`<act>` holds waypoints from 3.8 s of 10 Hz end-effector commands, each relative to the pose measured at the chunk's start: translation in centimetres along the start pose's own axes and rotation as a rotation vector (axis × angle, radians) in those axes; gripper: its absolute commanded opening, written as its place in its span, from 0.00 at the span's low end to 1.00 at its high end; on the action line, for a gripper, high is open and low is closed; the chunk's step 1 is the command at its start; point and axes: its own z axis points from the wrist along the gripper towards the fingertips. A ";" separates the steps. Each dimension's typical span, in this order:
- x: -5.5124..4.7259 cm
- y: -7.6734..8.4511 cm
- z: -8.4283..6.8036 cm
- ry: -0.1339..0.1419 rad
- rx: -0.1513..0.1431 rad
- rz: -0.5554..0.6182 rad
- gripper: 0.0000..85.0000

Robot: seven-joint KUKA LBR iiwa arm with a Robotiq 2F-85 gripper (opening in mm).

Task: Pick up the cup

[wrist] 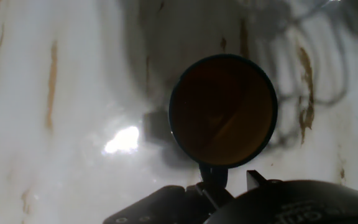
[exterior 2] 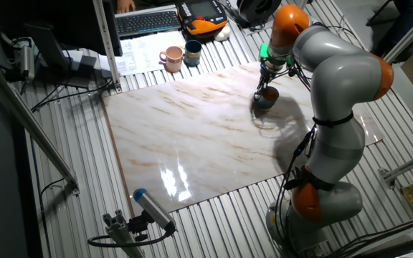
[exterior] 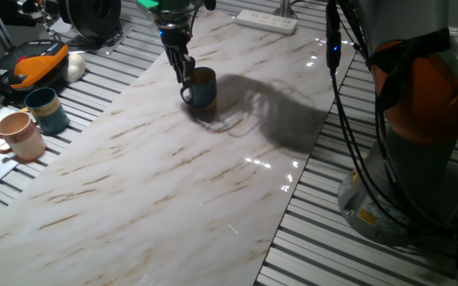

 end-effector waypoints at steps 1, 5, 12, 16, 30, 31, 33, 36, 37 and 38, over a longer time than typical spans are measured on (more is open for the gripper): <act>0.0 0.0 0.0 -0.010 0.014 0.005 0.40; -0.3 0.1 -0.3 -0.026 -0.029 -0.057 0.40; -0.3 -0.3 -0.2 -0.036 -0.067 -0.084 0.20; -0.7 -0.5 -0.4 0.010 -0.064 -0.050 0.20; 1.1 -0.3 -0.2 0.041 -0.072 -0.082 0.40; 1.2 -0.3 -0.2 0.044 -0.072 -0.082 0.40; 1.2 -0.3 -0.1 0.059 -0.062 -0.062 0.40; 1.2 -0.3 0.0 0.083 -0.059 -0.057 0.40; 1.2 -0.3 0.0 0.062 -0.047 -0.055 0.40; 1.2 -0.3 0.0 0.041 -0.040 -0.051 0.40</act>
